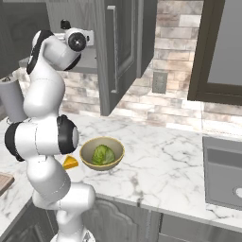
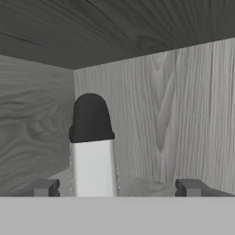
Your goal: Pick the cheese from the fridge and the cheese grater from the cabinet and place them next to the salad bowl.
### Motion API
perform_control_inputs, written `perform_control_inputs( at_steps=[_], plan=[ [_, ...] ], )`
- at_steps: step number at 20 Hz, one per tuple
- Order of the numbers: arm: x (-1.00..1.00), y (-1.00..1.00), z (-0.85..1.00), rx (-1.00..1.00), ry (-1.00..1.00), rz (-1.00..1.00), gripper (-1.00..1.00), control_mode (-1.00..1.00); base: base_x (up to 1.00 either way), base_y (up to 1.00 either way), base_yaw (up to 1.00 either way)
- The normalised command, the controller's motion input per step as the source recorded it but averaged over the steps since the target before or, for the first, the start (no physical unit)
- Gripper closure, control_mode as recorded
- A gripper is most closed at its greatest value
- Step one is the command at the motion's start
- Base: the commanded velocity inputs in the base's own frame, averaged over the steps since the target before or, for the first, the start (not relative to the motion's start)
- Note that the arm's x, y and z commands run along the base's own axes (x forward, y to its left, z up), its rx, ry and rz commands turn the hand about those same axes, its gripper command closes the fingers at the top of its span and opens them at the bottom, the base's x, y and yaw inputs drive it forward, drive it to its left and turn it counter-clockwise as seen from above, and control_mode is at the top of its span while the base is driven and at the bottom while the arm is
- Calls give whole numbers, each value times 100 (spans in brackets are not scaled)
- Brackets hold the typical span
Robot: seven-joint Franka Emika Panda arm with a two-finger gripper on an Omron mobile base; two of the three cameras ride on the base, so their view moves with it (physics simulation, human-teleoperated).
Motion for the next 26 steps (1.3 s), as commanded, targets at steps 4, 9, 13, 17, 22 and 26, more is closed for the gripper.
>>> perform_control_inputs(
  at_steps=[4,9,13,17,22,26],
  plan=[
    [2,24,-13,0,0,2,-100,-100,0,0,0],
    [0,24,-9,0,0,2,-100,-100,0,0,0],
    [2,11,-1,0,0,2,-100,-100,0,0,0],
    [2,0,0,2,0,4,-100,-100,0,0,0],
    [15,0,0,1,0,4,-100,-100,0,0,0],
    [14,-17,0,2,0,6,-100,-100,0,0,0]
  ],
)
